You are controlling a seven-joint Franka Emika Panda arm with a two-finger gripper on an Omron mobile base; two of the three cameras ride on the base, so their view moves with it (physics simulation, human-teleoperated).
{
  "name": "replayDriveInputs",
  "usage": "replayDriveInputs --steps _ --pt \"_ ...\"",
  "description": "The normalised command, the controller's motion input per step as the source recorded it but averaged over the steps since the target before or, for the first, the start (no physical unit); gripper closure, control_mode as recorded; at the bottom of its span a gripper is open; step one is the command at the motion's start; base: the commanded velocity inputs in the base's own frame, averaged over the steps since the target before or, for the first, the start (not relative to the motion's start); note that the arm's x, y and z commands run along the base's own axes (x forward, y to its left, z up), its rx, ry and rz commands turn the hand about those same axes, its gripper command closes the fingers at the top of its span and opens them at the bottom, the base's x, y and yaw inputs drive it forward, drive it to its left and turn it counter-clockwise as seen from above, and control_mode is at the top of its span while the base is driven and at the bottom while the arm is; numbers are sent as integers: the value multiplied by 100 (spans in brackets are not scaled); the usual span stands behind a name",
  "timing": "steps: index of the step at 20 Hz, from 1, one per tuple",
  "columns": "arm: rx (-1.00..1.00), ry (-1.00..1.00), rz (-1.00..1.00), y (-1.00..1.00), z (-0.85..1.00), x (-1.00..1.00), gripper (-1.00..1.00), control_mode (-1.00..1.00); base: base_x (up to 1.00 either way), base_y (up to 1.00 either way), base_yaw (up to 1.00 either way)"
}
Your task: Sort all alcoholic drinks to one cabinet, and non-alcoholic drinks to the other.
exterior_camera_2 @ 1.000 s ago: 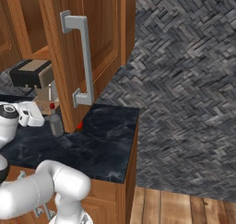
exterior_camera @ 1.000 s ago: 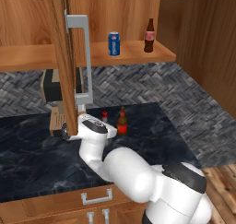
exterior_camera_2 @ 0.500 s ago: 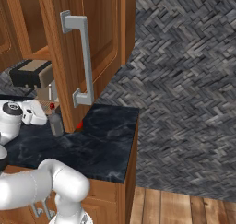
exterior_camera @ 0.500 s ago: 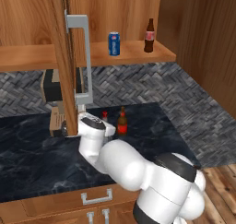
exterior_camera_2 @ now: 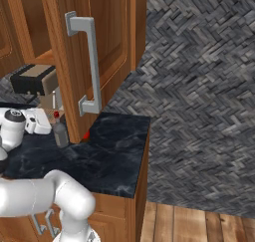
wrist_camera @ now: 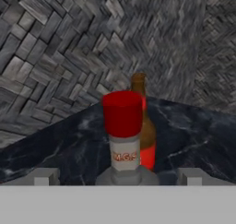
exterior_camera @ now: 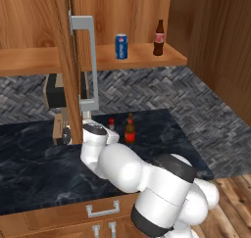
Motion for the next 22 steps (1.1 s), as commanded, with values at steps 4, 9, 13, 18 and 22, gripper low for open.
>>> replayDriveInputs --steps 4,9,13,18,22 --pt "-1 0 -4 0 -4 15 -100 -100 0 0 0" --pt "-1 0 -5 0 0 4 -100 -100 0 0 0" --pt "-4 0 -6 0 0 0 -100 -100 0 0 0" --pt "-6 0 -6 0 0 0 -100 -100 0 0 0" --pt "-8 0 -5 0 0 1 -100 -100 0 0 0"
